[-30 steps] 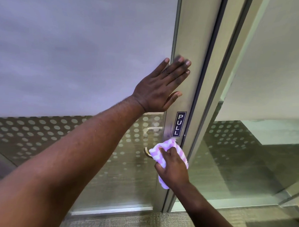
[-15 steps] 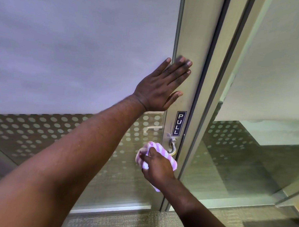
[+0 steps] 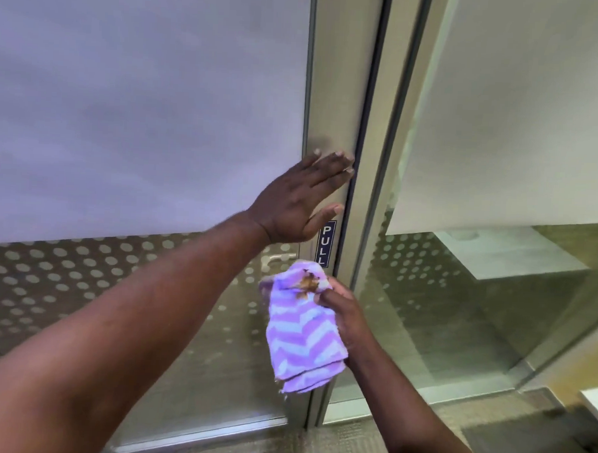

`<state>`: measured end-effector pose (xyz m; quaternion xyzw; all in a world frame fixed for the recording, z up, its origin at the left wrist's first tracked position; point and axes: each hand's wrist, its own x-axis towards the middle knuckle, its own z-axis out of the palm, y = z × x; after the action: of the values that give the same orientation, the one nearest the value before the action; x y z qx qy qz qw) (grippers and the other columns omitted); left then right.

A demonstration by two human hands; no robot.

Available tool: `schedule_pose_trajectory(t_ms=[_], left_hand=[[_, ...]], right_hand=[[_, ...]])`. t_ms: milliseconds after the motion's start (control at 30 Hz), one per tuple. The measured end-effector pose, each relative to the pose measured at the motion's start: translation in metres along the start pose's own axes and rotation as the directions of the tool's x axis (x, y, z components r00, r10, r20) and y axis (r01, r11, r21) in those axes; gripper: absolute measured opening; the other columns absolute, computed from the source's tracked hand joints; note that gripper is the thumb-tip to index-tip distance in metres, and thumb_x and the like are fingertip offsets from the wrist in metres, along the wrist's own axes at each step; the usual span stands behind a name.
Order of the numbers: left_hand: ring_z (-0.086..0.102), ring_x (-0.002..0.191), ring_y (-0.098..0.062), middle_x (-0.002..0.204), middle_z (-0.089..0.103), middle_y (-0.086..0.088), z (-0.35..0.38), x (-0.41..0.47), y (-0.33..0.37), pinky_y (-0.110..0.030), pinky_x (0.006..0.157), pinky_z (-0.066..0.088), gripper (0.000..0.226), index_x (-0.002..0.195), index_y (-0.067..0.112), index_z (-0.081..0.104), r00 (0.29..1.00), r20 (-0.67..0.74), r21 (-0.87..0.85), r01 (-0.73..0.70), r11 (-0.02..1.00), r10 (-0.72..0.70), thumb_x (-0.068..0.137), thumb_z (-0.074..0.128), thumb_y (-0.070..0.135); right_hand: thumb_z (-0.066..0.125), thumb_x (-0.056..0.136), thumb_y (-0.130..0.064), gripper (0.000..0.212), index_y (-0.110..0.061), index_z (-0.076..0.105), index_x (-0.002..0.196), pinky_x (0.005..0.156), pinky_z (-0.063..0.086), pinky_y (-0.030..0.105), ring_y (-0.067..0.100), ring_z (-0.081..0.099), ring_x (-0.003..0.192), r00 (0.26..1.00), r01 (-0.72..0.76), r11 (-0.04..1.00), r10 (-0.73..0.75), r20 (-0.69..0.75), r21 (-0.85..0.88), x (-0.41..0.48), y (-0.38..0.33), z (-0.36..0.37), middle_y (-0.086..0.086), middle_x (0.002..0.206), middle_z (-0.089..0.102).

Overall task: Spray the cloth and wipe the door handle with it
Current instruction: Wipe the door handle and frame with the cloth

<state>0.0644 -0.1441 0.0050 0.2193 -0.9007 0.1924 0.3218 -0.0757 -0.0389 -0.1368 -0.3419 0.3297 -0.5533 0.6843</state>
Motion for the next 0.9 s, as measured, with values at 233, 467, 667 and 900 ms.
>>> schedule_pose_trajectory(t_ms=[233, 467, 667, 900], left_hand=[[0.070, 0.098, -0.009, 0.113, 0.077, 0.008, -0.012, 0.011, 0.041, -0.029, 0.087, 0.054, 0.065, 0.123, 0.023, 0.076, 0.758, 0.618, -0.381, 0.523, 0.762, -0.211, 0.082, 0.061, 0.072], [0.057, 0.062, 0.001, 0.065, 0.067, 0.017, -0.016, 0.002, 0.028, -0.020, 0.063, 0.046, 0.021, 0.068, 0.035, 0.073, 0.728, 0.629, -0.497, 0.645, 0.580, -0.271, 0.083, 0.088, 0.032], [0.062, 0.071, -0.006, 0.075, 0.069, 0.008, -0.024, -0.008, 0.014, -0.025, 0.068, 0.048, 0.024, 0.073, 0.018, 0.070, 0.730, 0.523, -0.563, 0.683, 0.465, -0.440, 0.082, 0.089, 0.031], [0.069, 0.092, 0.007, 0.110, 0.074, 0.022, -0.034, -0.011, 0.015, -0.015, 0.080, 0.055, 0.060, 0.117, 0.038, 0.070, 0.617, 0.737, -0.355, 0.702, 0.617, -0.277, 0.064, 0.095, 0.049]], right_hand=[[0.060, 0.075, 0.006, 0.028, -0.003, 0.060, 0.101, 0.066, 0.057, 0.033, 0.028, 0.068, 0.068, 0.993, 0.107, 0.994, -0.107, -0.040, 0.009, -0.007, -0.051, -0.006, 0.015, 0.080, 0.068], [0.081, 0.072, -0.014, 0.042, -0.003, 0.060, 0.106, 0.078, 0.060, 0.044, 0.033, 0.071, 0.082, 0.992, 0.116, 0.991, -0.118, -0.039, -0.062, -0.016, -0.084, -0.021, 0.023, 0.097, 0.071], [0.082, 0.075, -0.016, 0.053, 0.000, 0.065, 0.122, 0.091, 0.052, 0.061, 0.045, 0.070, 0.101, 0.988, 0.150, 0.909, -0.148, 0.037, -0.389, -0.025, -0.086, -0.031, 0.031, 0.119, 0.070], [0.075, 0.061, -0.005, 0.045, -0.003, 0.067, 0.105, 0.073, 0.056, 0.047, 0.035, 0.068, 0.080, 0.961, 0.183, 0.858, -0.258, -0.095, -0.479, -0.021, -0.092, -0.028, 0.022, 0.092, 0.073]])
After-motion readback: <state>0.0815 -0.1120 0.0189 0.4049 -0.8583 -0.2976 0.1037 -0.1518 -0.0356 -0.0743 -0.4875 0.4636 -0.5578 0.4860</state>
